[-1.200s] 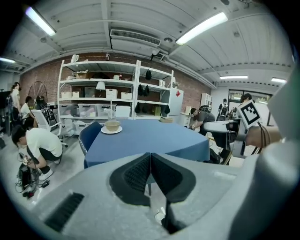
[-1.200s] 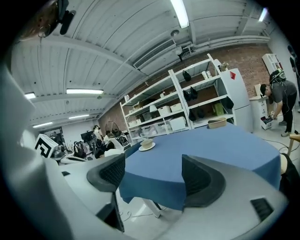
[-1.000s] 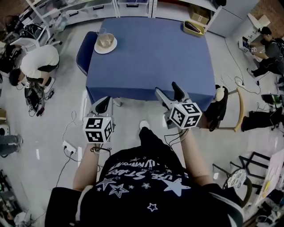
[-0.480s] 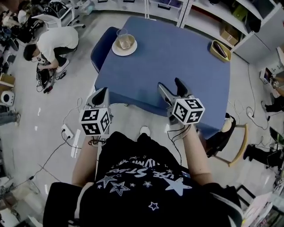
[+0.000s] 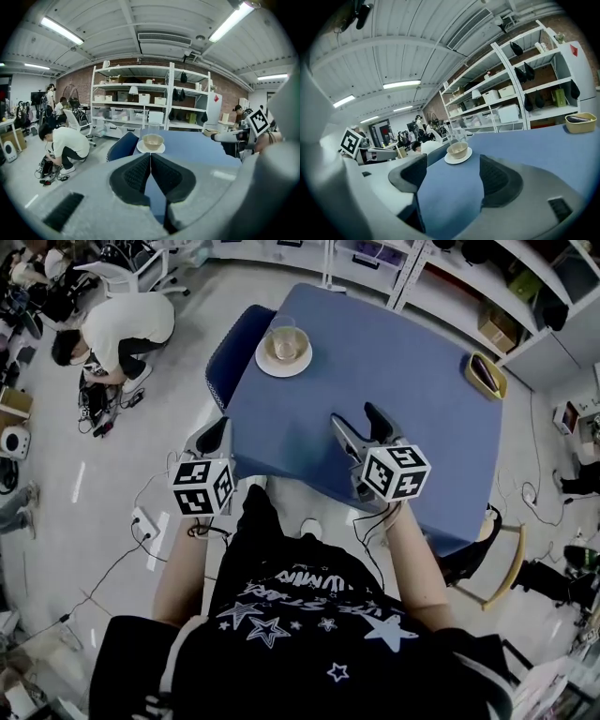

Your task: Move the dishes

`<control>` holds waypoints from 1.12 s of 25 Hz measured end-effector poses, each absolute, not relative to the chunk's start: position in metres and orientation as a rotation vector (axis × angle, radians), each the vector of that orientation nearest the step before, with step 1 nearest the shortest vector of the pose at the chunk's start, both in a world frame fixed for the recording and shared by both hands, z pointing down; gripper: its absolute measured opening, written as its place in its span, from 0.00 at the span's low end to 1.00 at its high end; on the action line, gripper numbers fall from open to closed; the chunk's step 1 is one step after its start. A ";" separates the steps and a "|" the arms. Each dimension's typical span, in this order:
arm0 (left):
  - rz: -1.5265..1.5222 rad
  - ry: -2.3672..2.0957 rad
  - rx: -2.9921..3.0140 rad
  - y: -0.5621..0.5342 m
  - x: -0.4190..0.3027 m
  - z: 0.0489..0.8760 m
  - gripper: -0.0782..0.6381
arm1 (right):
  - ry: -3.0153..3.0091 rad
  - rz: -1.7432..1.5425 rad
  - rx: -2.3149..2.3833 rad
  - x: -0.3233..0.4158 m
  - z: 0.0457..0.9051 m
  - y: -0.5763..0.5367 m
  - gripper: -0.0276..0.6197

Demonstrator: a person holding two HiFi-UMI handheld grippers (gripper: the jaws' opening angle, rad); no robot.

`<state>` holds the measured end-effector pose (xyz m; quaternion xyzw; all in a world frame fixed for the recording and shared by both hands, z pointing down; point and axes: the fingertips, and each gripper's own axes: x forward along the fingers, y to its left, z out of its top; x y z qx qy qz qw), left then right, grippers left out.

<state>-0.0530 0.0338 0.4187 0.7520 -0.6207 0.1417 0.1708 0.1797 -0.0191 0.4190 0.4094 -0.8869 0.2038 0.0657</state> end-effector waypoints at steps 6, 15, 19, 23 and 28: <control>0.395 -1.647 2.259 -0.054 -0.070 0.410 0.14 | -2.640 0.571 1.302 0.144 0.407 -0.080 0.55; 0.428 -1.420 2.401 -0.158 -0.088 0.417 0.14 | -2.521 0.499 1.350 0.073 0.424 -0.156 0.55; 0.443 -1.331 2.436 -0.189 -0.094 0.425 0.14 | -2.466 0.481 1.375 0.050 0.437 -0.182 0.55; 0.474 -1.230 2.481 -0.213 -0.095 0.432 0.14 | -2.391 0.450 1.385 0.029 0.453 -0.201 0.56; 0.477 -1.144 2.509 -0.238 -0.090 0.436 0.14 | -2.339 0.416 1.400 0.015 0.464 -0.225 0.58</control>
